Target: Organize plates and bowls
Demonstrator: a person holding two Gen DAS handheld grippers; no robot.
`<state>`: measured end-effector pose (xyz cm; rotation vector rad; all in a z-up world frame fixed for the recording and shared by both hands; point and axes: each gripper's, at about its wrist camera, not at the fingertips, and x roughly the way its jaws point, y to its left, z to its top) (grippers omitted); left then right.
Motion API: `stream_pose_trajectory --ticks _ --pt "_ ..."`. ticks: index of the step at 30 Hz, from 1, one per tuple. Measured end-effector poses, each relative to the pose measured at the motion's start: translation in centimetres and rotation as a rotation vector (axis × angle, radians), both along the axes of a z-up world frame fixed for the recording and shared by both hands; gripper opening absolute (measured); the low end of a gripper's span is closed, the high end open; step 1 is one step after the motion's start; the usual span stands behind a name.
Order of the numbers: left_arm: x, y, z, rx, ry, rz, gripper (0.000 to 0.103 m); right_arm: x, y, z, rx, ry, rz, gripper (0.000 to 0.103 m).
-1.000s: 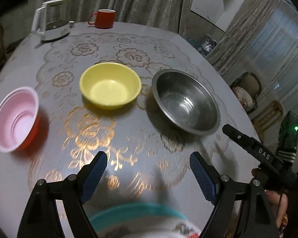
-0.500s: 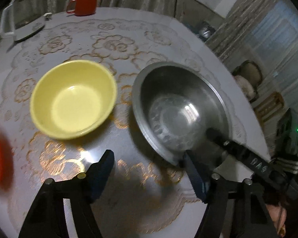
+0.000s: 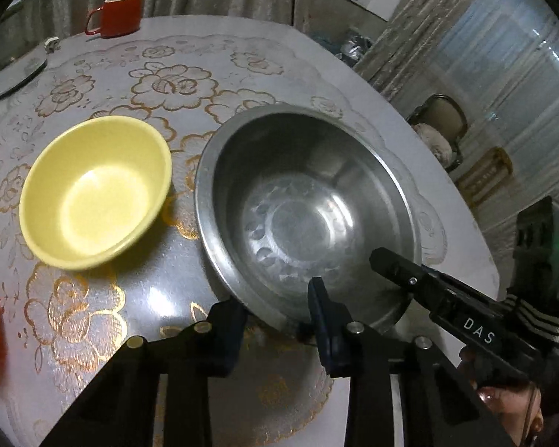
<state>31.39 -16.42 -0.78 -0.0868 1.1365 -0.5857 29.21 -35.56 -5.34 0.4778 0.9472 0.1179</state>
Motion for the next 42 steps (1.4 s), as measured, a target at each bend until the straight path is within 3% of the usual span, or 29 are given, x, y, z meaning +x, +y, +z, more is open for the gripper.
stream_pose_trajectory --ticks 18,29,42 --pt "-7.1 4.7 3.0 -0.016 -0.052 0.019 0.033 -7.4 3.5 2.8 0.028 -0.046 0.051 0.023" --pt "-12.7 11.2 4.8 -0.038 -0.094 0.079 0.034 -11.9 9.1 5.0 0.009 -0.083 0.146 0.023" --pt "-18.2 20.1 4.3 -0.073 -0.100 0.210 0.035 -15.7 17.4 6.0 -0.007 -0.099 0.304 0.023"
